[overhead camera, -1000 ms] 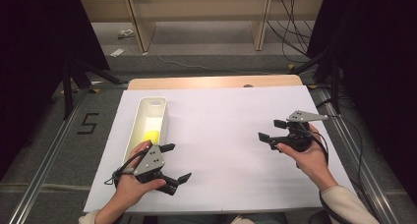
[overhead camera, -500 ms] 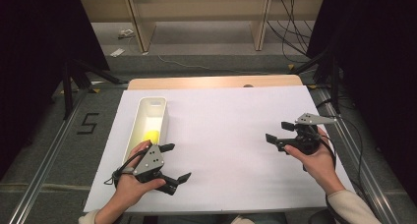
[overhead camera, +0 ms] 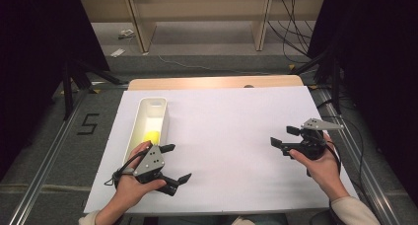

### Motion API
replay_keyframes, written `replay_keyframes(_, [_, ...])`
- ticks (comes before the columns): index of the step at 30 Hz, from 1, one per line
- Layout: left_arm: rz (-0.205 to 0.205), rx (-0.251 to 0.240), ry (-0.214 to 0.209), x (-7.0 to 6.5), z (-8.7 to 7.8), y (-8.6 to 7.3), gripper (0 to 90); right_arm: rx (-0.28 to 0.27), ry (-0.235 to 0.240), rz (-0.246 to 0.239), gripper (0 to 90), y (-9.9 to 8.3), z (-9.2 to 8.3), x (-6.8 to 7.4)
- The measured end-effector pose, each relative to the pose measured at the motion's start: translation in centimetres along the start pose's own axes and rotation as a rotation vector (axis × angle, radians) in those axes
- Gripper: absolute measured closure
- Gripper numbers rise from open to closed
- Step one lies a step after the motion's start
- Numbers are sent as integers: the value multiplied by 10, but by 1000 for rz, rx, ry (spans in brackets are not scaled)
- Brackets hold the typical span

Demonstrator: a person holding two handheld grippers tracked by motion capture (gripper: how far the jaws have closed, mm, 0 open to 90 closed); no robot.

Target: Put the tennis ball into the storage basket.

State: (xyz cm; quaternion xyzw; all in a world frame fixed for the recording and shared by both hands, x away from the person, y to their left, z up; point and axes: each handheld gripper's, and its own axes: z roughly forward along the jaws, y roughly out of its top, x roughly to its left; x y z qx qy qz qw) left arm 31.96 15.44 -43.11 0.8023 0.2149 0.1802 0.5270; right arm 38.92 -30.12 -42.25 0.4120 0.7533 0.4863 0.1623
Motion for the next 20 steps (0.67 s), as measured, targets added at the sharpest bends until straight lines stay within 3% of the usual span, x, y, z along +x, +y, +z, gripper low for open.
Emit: replay_keyframes(20, [1,-2,-6,-1,1,0,0,-4,-2,15,157,-8,4,-2])
